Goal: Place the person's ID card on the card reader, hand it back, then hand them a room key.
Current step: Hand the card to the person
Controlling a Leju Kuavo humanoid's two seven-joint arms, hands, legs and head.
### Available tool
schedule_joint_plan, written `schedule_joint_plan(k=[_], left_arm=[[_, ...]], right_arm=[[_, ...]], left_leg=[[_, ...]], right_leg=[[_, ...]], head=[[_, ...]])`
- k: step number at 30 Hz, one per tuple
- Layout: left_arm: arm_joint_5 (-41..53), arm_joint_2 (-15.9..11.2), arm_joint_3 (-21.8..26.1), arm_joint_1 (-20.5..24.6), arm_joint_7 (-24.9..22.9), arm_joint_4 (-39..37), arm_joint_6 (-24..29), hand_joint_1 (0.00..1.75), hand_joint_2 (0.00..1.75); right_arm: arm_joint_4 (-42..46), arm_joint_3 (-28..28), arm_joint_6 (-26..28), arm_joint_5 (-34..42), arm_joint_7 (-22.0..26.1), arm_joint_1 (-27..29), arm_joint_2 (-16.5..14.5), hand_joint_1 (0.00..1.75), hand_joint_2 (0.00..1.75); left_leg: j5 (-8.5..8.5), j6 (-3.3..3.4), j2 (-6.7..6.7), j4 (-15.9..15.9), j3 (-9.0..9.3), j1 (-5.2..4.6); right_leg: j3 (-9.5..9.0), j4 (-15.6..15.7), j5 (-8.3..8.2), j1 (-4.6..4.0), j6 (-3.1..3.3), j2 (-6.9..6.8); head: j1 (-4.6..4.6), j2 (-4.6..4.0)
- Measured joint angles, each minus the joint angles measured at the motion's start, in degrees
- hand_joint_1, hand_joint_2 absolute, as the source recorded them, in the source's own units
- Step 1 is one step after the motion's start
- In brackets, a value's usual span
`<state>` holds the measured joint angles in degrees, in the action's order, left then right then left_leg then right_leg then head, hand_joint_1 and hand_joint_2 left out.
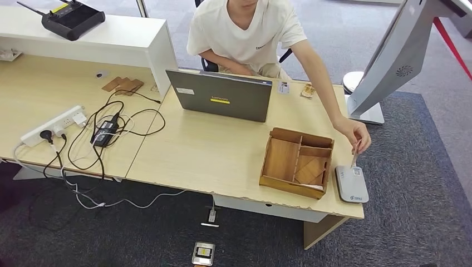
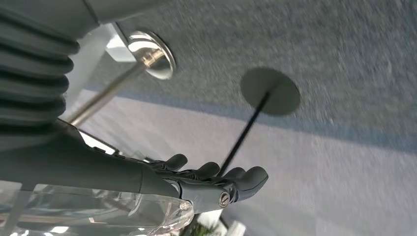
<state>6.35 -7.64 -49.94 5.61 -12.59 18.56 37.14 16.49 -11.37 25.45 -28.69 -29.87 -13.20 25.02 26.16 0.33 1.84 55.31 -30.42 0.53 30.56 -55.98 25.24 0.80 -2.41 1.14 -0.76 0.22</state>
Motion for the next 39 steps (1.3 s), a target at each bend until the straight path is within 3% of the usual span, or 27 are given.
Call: schedule_joint_plan(k=[4, 17, 39], left_arm=[[0.30, 0.14, -0.76, 0.46, -0.42, 0.01, -0.62, 0.00, 0.00], [2.31, 0.18, -3.99, 2.66, -1.98, 0.02, -2.99, 0.00, 0.00], [3.55, 0.07, -7.13, 3.23, -3.56, 0.14, -3.08, 0.00, 0.00]], right_arm=[[-0.48, 0.20, -4.29, -0.04, 0.01, 0.52, -1.87, 0.00, 0.00], [-1.33, 0.09, -25.27, -0.29, -0.68, 1.24, -5.81, 0.00, 0.00], [-0.75, -4.35, -29.14, -1.26, 2.69, 0.87, -9.81, 0.00, 0.00]], left_leg=[[0.00, 0.00, -0.01, 0.00, 0.00, 0.00], [0.00, 0.00, -0.04, 0.00, 0.03, 0.00], [0.00, 0.00, -0.04, 0.00, 0.04, 0.00]], right_leg=[[0.00, 0.00, 0.00, 0.00, 0.00, 0.00], [-0.03, -0.01, 0.00, 0.00, 0.00, 0.01], [-0.06, -0.01, 0.00, 0.00, 0.00, 0.02]], head=[[0.00, 0.00], [0.01, 0.00], [-0.01, 0.00]])
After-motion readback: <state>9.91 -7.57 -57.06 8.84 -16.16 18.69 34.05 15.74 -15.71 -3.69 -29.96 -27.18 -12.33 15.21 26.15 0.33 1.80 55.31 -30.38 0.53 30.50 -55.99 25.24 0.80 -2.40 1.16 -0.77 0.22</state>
